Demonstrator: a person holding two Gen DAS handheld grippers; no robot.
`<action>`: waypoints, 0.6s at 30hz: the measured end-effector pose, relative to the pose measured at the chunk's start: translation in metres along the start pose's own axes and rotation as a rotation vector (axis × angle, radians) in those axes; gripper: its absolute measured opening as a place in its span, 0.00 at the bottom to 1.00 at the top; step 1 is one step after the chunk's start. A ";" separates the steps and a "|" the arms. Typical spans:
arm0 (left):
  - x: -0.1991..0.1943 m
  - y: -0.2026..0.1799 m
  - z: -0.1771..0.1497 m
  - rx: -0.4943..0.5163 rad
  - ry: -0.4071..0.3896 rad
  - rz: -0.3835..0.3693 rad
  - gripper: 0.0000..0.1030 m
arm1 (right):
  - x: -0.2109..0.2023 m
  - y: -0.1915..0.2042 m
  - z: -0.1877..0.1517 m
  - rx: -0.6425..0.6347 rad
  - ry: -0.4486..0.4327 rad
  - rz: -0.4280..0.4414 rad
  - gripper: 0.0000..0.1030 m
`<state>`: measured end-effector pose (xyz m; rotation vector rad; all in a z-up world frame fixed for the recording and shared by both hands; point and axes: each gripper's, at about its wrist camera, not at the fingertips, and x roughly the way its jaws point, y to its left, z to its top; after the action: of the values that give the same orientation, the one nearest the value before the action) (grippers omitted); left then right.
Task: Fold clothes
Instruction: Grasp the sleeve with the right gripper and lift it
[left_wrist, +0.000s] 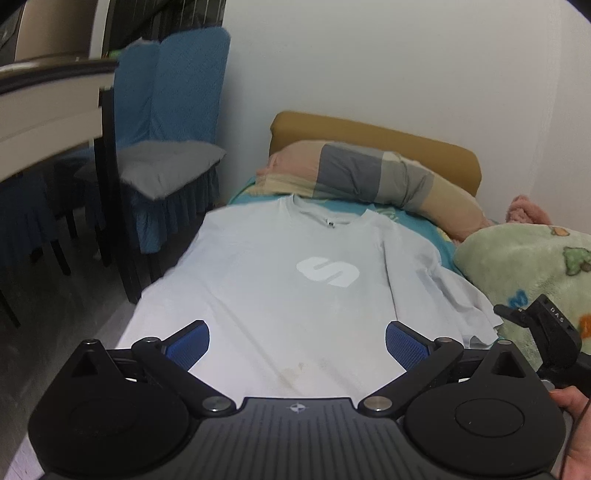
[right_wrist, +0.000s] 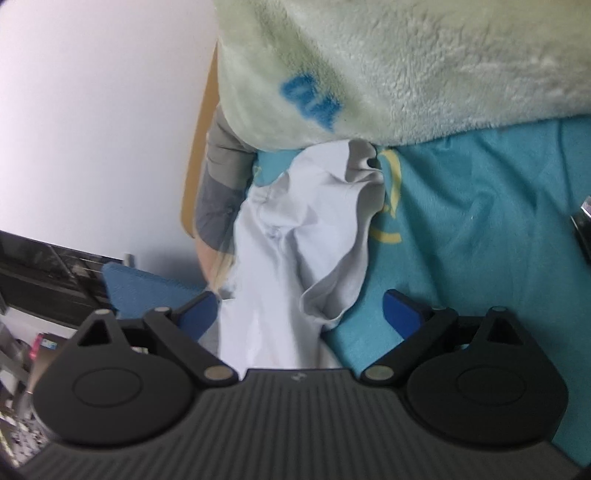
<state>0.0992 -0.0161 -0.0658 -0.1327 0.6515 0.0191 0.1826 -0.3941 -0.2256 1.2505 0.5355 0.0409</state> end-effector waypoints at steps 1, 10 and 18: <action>0.005 0.002 -0.001 -0.015 0.018 -0.002 1.00 | 0.004 0.001 0.001 -0.016 -0.013 -0.011 0.93; 0.026 0.013 -0.001 -0.059 0.057 -0.011 1.00 | 0.056 0.010 0.029 -0.236 -0.184 -0.116 0.94; 0.054 0.016 0.013 -0.070 0.035 0.025 1.00 | 0.106 0.044 0.045 -0.470 -0.141 -0.236 0.15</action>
<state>0.1488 0.0004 -0.0906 -0.1926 0.6877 0.0634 0.3054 -0.3864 -0.2151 0.7211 0.5111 -0.1145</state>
